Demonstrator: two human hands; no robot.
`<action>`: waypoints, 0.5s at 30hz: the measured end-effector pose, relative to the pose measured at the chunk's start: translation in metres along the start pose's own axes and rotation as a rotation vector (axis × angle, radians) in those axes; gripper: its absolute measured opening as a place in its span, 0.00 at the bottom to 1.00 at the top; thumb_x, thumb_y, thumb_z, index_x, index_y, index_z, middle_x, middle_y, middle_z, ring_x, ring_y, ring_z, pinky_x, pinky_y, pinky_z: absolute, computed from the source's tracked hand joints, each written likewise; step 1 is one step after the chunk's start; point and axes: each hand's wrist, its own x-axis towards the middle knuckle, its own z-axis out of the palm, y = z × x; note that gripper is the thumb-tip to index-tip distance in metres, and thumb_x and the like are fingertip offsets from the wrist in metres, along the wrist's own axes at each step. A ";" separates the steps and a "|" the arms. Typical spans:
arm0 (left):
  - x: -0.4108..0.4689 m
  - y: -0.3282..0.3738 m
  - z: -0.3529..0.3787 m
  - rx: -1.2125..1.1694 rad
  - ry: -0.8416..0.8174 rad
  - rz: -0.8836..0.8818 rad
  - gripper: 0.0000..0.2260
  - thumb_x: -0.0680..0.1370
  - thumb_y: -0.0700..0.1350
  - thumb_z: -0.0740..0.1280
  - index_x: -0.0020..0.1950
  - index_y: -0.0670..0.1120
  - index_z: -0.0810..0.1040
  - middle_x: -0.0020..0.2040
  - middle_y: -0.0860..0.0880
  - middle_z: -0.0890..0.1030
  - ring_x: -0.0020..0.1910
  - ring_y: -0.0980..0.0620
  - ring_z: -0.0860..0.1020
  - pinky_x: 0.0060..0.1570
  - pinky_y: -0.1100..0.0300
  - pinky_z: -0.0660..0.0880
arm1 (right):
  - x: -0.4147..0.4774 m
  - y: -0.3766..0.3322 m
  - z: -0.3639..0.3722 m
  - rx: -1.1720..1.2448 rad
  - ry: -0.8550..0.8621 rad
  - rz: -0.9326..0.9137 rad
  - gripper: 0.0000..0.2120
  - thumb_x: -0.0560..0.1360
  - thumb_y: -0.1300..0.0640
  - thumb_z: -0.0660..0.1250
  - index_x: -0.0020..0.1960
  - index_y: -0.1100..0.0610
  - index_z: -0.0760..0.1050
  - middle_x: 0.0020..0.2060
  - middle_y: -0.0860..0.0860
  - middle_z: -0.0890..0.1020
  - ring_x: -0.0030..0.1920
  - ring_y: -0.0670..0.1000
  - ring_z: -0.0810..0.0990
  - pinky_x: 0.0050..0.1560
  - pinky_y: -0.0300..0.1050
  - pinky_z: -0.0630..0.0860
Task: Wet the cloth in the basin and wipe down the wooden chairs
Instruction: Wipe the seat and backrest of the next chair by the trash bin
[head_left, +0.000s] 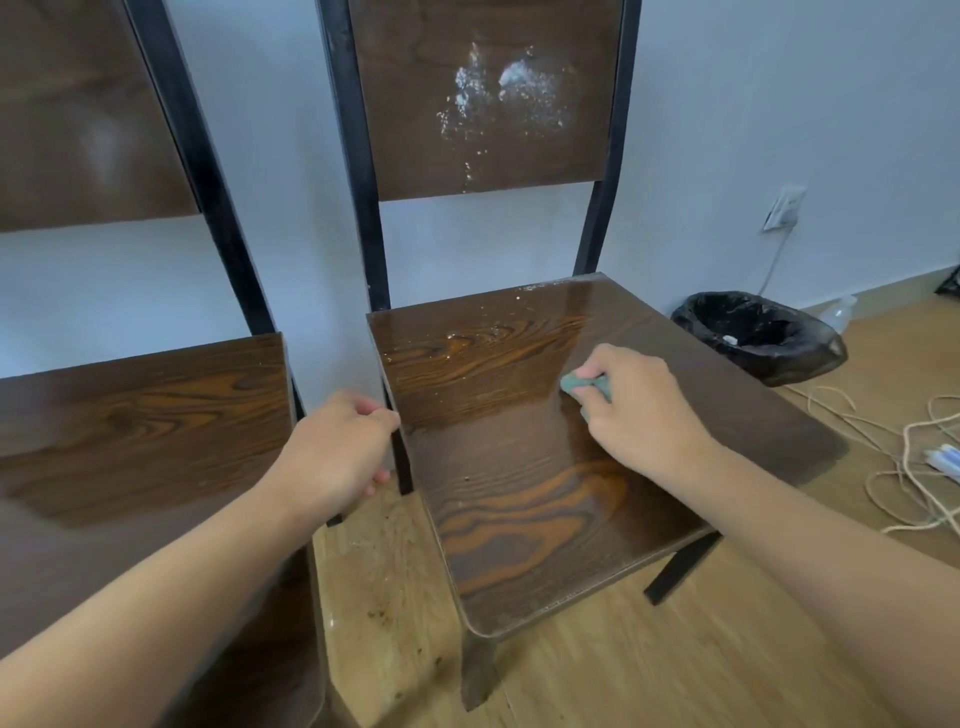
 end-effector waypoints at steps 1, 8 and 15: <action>-0.001 0.001 -0.001 0.000 0.008 0.006 0.08 0.83 0.50 0.63 0.60 0.49 0.73 0.44 0.44 0.83 0.40 0.43 0.84 0.46 0.48 0.82 | -0.008 -0.020 0.007 0.024 -0.017 -0.058 0.04 0.79 0.58 0.67 0.53 0.53 0.79 0.49 0.49 0.79 0.46 0.50 0.77 0.47 0.43 0.73; -0.012 0.008 -0.019 -0.005 0.029 0.052 0.10 0.83 0.51 0.61 0.62 0.49 0.73 0.45 0.45 0.83 0.39 0.47 0.83 0.36 0.55 0.78 | -0.079 -0.085 0.009 0.212 -0.297 -0.396 0.03 0.79 0.58 0.66 0.49 0.51 0.74 0.50 0.45 0.78 0.50 0.49 0.79 0.51 0.49 0.76; -0.039 0.013 -0.016 0.152 -0.079 0.118 0.07 0.83 0.50 0.60 0.57 0.51 0.75 0.43 0.47 0.83 0.40 0.50 0.83 0.41 0.55 0.81 | -0.076 -0.068 -0.035 0.206 -0.247 -0.315 0.08 0.78 0.58 0.69 0.45 0.47 0.74 0.48 0.41 0.79 0.48 0.41 0.78 0.46 0.38 0.75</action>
